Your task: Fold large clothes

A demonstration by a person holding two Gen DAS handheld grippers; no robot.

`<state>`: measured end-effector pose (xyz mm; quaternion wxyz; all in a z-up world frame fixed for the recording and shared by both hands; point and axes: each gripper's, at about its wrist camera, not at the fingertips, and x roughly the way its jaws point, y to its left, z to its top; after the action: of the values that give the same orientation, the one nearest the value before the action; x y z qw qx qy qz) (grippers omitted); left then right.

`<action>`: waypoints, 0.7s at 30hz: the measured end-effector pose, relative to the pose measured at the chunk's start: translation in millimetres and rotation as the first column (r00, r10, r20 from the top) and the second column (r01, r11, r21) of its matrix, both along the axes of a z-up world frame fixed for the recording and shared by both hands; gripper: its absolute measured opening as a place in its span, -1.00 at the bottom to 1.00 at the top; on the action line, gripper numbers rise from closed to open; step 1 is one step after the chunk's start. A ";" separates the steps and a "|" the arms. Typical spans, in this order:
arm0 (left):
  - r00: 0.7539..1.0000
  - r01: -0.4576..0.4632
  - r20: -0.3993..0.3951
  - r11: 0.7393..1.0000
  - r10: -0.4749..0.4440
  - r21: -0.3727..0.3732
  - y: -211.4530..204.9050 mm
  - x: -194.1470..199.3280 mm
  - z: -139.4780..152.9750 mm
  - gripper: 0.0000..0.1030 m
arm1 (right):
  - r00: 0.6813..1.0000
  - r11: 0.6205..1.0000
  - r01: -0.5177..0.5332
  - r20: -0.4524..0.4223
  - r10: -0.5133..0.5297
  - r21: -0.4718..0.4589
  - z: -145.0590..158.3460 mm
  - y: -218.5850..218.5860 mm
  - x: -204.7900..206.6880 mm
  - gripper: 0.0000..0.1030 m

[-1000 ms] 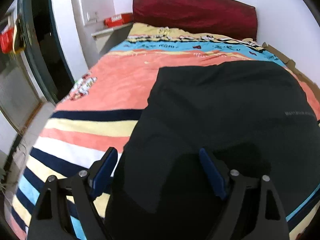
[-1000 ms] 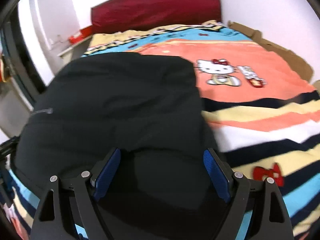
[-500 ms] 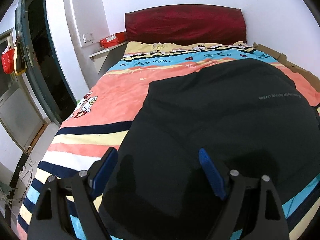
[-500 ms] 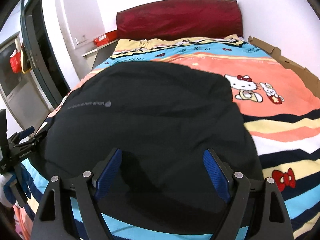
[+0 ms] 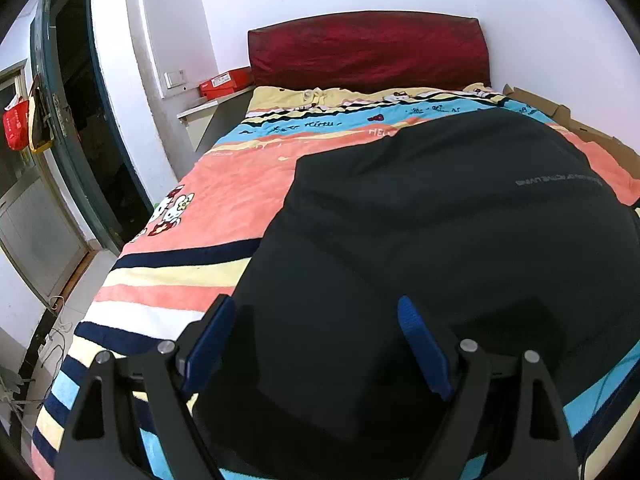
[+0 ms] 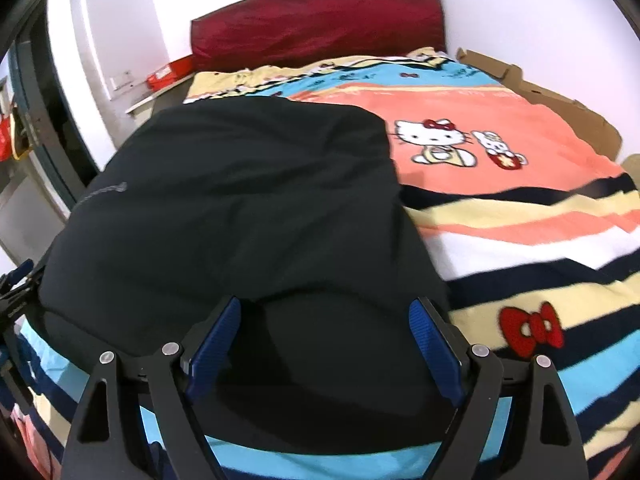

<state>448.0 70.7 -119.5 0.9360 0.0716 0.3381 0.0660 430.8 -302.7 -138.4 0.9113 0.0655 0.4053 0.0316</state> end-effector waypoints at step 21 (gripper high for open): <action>1.000 0.019 0.009 1.000 -0.019 0.002 -3.1 -14.9 -5.0 0.62 | 0.994 0.994 -0.104 0.032 0.103 0.024 3.9 34.1 -16.4 0.80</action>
<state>433.1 67.7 -124.6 0.9380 0.0753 0.3334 0.0575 414.4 -268.6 -134.5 0.9136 0.0557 0.3938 0.0851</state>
